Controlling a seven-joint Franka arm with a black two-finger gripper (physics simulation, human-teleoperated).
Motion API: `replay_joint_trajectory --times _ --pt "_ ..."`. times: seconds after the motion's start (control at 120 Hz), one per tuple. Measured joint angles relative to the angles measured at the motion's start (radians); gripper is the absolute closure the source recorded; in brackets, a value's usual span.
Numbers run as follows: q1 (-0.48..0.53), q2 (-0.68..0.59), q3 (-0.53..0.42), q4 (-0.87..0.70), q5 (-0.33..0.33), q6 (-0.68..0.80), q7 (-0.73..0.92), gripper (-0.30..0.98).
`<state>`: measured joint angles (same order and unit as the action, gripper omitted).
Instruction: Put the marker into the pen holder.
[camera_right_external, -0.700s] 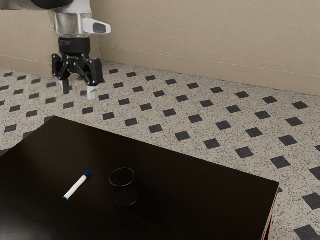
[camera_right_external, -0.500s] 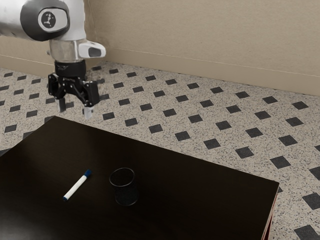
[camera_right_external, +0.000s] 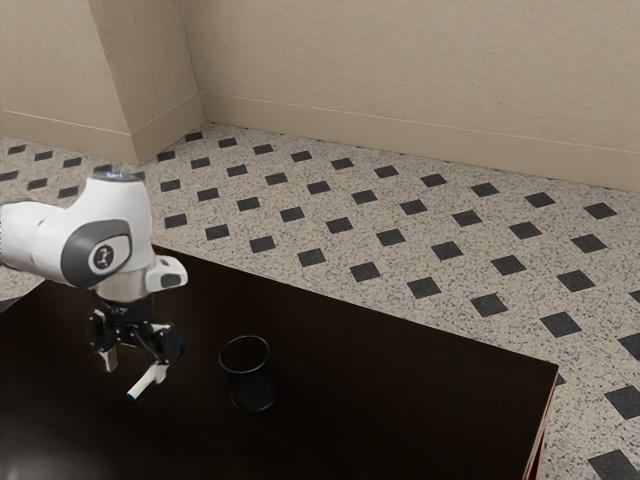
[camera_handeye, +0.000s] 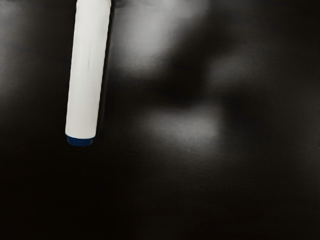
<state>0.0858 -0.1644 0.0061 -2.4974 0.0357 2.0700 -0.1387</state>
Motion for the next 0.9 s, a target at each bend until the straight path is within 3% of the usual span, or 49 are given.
replay_joint_trajectory --times 0.375,0.608,0.9 --pt "0.045 0.102 0.001 -0.040 0.013 0.269 0.046 0.23" --pt "0.105 0.124 0.001 -0.073 0.018 0.323 0.090 0.33" --pt "0.107 0.156 0.000 -0.077 0.019 0.349 0.128 0.45"
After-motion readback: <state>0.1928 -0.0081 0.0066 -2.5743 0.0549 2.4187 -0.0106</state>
